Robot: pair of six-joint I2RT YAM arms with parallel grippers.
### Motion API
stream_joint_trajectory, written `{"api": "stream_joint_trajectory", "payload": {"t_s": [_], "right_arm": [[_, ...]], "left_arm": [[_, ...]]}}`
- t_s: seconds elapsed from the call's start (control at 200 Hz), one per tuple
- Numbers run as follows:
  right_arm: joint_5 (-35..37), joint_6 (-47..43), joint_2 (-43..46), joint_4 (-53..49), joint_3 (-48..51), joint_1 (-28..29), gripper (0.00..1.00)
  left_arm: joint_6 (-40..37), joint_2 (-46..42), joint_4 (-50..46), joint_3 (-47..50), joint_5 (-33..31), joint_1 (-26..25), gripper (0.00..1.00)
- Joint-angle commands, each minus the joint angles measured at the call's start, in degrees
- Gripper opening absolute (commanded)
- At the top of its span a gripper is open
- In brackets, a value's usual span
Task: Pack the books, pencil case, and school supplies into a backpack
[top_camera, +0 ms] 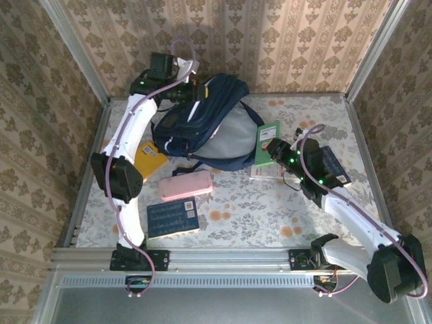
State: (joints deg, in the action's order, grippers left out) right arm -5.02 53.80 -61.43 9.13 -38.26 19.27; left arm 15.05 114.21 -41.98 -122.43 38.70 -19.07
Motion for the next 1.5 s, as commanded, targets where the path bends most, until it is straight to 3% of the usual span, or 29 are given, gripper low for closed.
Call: {"api": "stream_joint_trajectory", "payload": {"t_s": [0.0, 0.155, 0.38, 0.685, 0.94, 1.0, 1.055, 1.1, 1.26, 1.495], "right_arm": [[-3.72, 6.71, -4.04, 9.93, -4.67, 0.79, 0.00], [-3.73, 9.25, -10.35, 11.49, -9.75, 2.54, 0.00], [1.76, 22.76, -21.12, 8.67, -17.09, 5.36, 0.00], [6.93, 20.70, -34.42, 17.22, -25.68, 11.68, 0.00], [18.34, 20.02, -45.32, 5.49, -38.13, 16.56, 0.08], [18.55, 18.75, -49.34, 3.17, -42.65, 16.98, 0.16], [18.52, 17.64, -52.70, 0.42, -46.82, 17.12, 0.37], [17.86, 16.67, -54.34, -0.32, -48.79, 17.04, 0.48], [18.42, 12.44, -52.78, 0.92, -48.18, 17.12, 0.75], [7.25, -2.52, -44.81, 11.93, -40.76, 15.73, 0.77]], "left_arm": [[3.06, -0.40, 8.17, -2.35, 13.35, 0.17, 0.00], [3.94, -0.90, 10.90, -1.88, 17.08, -0.52, 0.00], [6.03, -1.43, 14.02, -2.09, 20.83, -1.84, 0.00], [11.52, -3.68, 21.55, -1.11, 25.76, -1.89, 0.00], [15.00, -4.08, 27.44, -0.79, 29.07, -2.54, 0.00], [15.20, -4.00, 27.91, -0.72, 29.33, -2.64, 0.00], [15.10, -4.08, 27.86, -0.50, 29.41, -2.48, 0.00], [14.93, -4.19, 27.99, -0.06, 29.38, -2.10, 0.00], [18.79, -4.53, 32.91, 3.07, 29.83, 0.35, 0.00], [19.87, -3.08, 33.30, 3.74, 26.69, 2.68, 0.00]]}}
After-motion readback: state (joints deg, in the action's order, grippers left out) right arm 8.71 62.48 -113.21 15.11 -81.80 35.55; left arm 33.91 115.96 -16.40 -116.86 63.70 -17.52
